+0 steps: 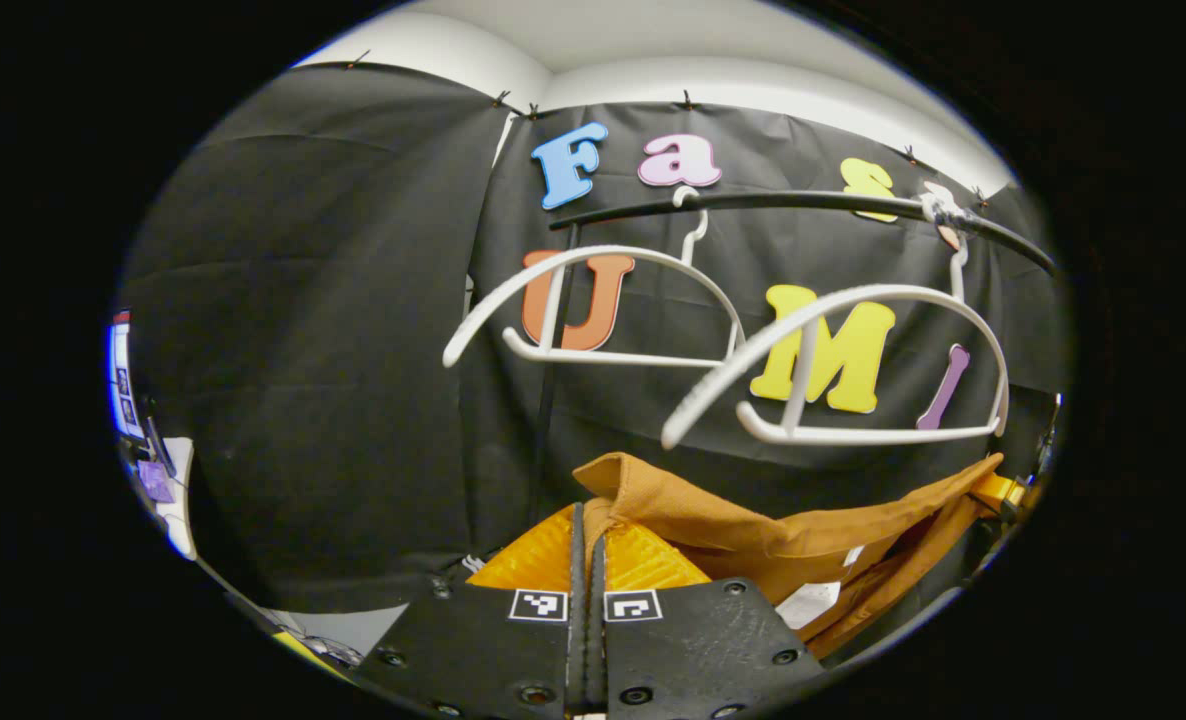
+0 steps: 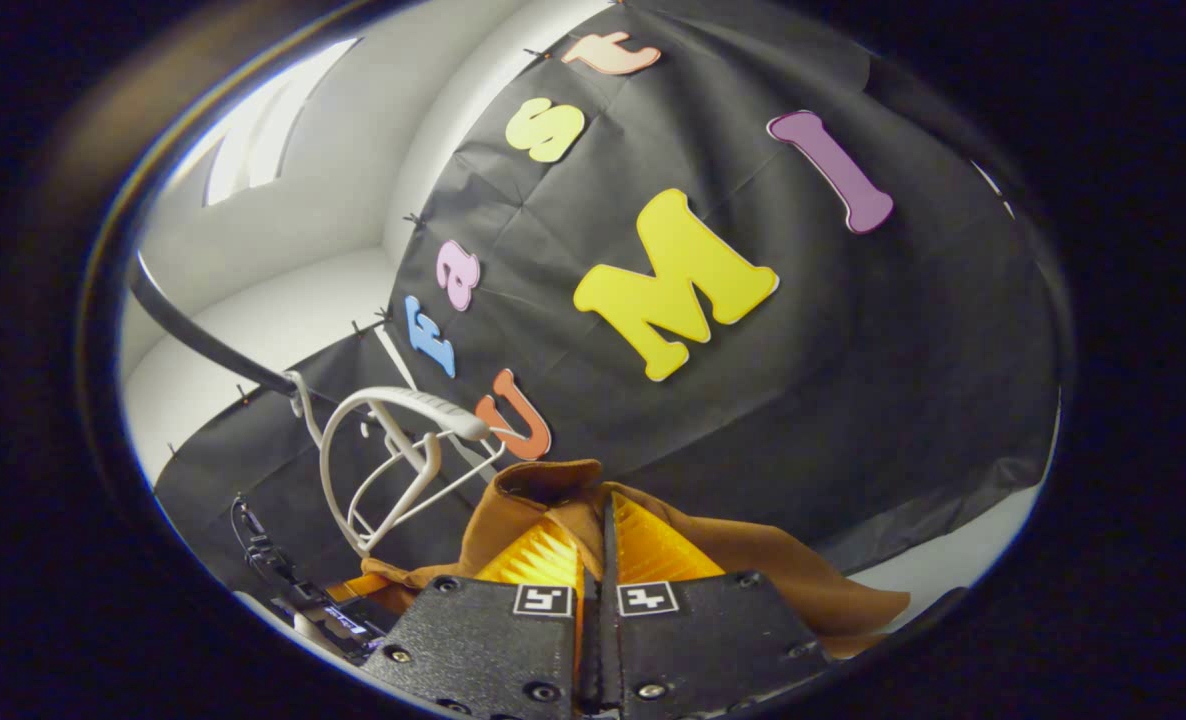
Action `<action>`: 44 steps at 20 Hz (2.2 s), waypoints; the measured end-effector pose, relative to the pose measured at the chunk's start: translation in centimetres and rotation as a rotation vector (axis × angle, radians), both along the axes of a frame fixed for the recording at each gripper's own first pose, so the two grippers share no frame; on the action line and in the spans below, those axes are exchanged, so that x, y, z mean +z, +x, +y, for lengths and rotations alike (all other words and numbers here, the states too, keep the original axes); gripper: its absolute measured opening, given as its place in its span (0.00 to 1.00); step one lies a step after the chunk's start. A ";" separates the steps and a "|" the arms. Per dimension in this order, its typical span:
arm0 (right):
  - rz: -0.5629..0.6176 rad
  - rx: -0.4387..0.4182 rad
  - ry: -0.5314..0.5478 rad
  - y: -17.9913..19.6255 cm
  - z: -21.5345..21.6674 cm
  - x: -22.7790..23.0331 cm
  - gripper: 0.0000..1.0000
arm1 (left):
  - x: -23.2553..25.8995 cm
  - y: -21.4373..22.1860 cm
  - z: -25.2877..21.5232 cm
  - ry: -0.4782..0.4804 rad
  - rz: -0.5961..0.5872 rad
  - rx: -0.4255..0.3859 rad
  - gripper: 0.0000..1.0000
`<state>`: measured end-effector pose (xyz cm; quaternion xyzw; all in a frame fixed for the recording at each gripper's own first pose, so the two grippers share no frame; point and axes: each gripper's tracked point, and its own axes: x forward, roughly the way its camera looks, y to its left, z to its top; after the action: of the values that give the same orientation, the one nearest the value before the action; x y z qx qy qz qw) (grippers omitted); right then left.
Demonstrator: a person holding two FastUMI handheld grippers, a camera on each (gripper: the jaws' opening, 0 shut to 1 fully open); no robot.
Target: Grasp the clothes on the hanger with both hands and then place them into the laundry hamper below.
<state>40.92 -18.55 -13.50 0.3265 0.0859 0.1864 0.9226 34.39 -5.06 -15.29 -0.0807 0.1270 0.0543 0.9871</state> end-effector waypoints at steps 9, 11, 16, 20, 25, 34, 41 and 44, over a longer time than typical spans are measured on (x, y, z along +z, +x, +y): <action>0.112 0.063 -0.068 -3.1 3.8 -4.7 0.03 | -5.8 -4.1 -2.3 0.020 0.124 -0.055 0.00; 0.092 0.084 -0.090 -3.8 5.5 -3.4 0.04 | -4.9 -3.9 -3.1 0.027 0.107 -0.092 0.00; 0.031 0.170 -0.103 -7.0 11.9 0.9 0.03 | -1.8 -4.0 -7.1 0.022 0.053 -0.234 0.00; 0.005 0.261 -0.103 -10.4 17.8 2.4 0.04 | 0.0 -5.2 -10.5 0.031 0.020 -0.372 0.05; 0.052 0.303 -0.145 -12.0 22.0 -0.1 0.03 | -1.0 -6.0 -12.8 0.013 0.030 -0.506 0.00; 0.365 0.229 -0.302 -13.7 20.4 -14.8 0.04 | -16.6 -9.2 -14.9 -0.056 0.265 -0.605 0.00; 0.659 0.203 -0.461 -16.8 17.9 -27.5 0.04 | -26.6 -10.9 -19.0 -0.075 0.525 -0.582 0.00; 0.755 0.192 -0.499 -17.8 17.7 -29.5 0.04 | -28.9 -12.6 -19.2 -0.050 0.627 -0.573 0.00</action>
<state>23.16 -0.81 -43.04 0.1299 0.4880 0.1127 0.8558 21.78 -24.25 -44.20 -0.0454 0.4397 -0.2036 0.8736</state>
